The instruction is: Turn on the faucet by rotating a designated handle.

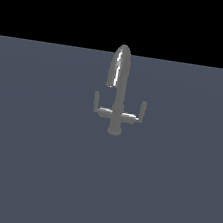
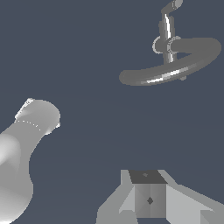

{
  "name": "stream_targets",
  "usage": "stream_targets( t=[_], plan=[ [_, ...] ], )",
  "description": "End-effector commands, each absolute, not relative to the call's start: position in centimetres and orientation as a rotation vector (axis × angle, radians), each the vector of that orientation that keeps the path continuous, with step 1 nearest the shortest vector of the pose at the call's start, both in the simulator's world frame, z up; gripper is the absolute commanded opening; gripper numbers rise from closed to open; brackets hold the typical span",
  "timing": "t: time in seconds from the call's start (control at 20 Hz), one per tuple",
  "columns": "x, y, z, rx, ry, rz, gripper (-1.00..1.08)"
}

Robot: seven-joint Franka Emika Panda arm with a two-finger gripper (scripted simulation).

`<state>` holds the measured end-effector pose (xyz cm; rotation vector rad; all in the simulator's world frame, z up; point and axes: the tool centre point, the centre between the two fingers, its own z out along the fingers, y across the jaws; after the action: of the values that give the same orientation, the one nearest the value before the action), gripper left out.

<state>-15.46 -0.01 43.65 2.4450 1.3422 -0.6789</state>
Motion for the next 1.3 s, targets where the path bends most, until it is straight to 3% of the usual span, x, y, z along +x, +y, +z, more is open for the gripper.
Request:
stream_targets(
  t=[0.0, 1.25],
  plan=[
    [-14.6, -0.1, 43.3, 2.376, 1.429, -0.731, -1.00],
    [-6.0, 0.4, 37.9, 1.593, 2.151, -1.247, -1.00]
  ],
)
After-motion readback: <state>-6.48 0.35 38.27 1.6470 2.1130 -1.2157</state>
